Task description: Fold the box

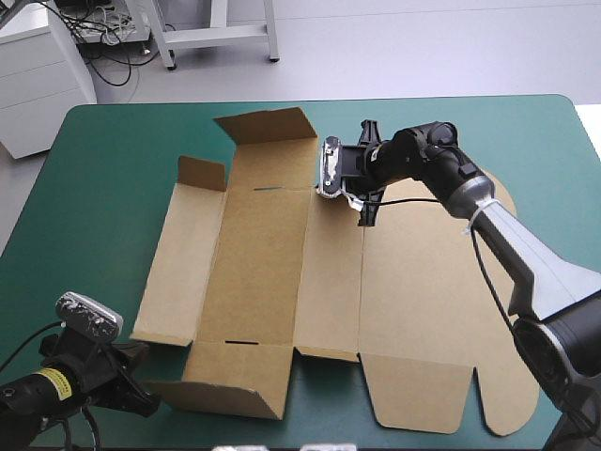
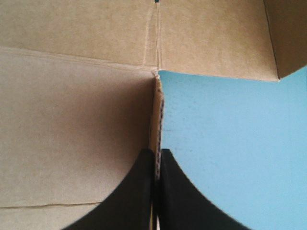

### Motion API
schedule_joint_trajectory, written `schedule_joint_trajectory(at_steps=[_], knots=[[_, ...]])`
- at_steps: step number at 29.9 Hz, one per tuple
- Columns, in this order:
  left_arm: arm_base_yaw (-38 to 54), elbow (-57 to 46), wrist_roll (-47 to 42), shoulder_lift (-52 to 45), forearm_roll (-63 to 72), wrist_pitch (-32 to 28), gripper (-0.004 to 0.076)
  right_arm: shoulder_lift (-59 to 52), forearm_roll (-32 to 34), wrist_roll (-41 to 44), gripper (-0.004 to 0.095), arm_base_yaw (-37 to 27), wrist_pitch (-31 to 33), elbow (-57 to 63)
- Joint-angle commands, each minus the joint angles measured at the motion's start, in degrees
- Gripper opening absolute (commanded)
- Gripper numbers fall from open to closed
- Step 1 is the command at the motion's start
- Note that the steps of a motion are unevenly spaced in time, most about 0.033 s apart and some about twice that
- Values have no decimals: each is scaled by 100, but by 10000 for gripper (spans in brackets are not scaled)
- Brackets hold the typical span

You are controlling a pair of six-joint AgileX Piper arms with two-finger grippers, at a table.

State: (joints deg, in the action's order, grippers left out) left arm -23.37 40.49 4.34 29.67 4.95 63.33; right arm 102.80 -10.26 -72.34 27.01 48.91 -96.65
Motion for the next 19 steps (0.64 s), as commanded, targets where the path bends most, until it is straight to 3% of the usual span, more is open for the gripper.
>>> schedule_joint_trajectory(at_steps=[1, 14, 16, 19], knots=[[-20, 186, -48, 68, 152, -346, -32, -168, -109, -168, -24, 60, -423, -200], [-20, 186, -48, 68, 190, -463, -32, 59, -239, -256, -7, 98, -413, -200], [-20, 186, -48, 68, 169, -494, -32, 112, -221, -256, 52, 98, -361, -200], [-20, 186, -48, 68, 169, -502, -32, 172, -165, -256, 226, 98, -298, -200]])
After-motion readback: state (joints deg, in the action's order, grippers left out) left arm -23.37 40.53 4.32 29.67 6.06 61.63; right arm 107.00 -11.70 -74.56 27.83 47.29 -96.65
